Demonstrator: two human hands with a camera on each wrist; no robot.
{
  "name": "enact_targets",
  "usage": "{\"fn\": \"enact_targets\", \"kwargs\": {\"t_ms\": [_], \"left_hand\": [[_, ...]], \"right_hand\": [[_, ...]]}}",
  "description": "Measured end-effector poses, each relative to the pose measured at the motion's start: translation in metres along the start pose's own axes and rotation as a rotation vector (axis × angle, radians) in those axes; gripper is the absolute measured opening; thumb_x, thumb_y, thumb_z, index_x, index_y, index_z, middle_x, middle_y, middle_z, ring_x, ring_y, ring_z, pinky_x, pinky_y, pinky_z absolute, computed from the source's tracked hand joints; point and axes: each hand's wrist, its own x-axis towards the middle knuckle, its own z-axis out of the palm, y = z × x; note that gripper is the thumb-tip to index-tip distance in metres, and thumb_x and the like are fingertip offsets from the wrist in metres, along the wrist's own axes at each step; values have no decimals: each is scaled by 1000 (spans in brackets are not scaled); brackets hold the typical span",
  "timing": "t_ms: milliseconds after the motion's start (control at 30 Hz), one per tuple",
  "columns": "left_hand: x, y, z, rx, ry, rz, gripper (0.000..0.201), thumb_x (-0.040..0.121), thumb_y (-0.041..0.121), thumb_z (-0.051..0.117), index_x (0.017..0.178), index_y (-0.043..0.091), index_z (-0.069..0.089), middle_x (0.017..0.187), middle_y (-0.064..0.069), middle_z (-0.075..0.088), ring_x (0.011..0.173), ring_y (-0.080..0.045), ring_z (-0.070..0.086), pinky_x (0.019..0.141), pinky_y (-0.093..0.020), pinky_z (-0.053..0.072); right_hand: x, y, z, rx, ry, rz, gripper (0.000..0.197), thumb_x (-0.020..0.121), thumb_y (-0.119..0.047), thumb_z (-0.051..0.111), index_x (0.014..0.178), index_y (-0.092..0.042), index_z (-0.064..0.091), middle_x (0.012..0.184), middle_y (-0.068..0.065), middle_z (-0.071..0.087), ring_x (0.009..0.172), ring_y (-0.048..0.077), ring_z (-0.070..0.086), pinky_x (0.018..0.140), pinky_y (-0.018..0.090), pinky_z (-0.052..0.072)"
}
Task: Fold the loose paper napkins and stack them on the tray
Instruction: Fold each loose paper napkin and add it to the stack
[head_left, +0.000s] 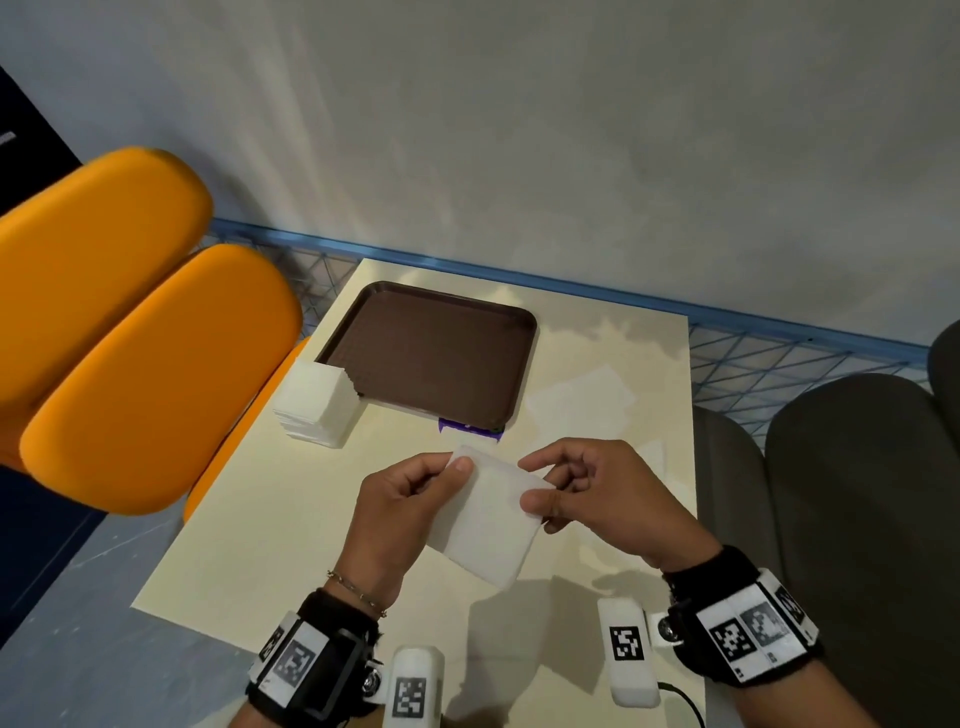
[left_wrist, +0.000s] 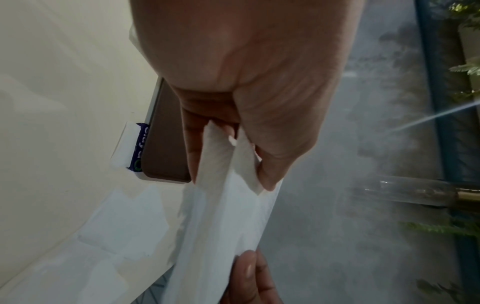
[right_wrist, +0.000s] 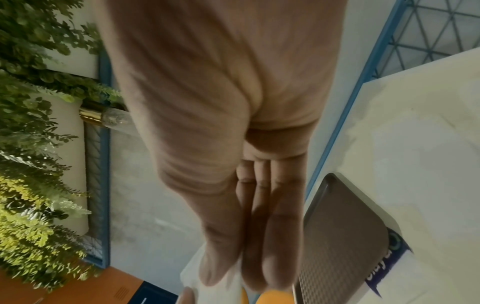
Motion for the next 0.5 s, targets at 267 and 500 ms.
{"fn": "enact_targets", "kwargs": {"t_ms": [267, 500], "left_hand": [[12, -5, -29, 153, -143, -18, 24, 85, 34, 85, 106, 25, 81, 103, 6, 80, 92, -13, 75, 74, -25, 58], [38, -37, -68, -179, -133, -337, 38, 79, 8, 89, 114, 3, 75, 104, -17, 79, 87, -31, 76, 76, -37, 61]], "right_hand": [[37, 10, 41, -93, -40, 15, 4, 90, -23, 85, 89, -20, 83, 86, 2, 80, 77, 13, 73, 72, 27, 57], [87, 14, 108, 239, 165, 184, 16, 95, -28, 79, 100, -13, 80, 87, -1, 80, 72, 13, 69, 72, 29, 54]]}}
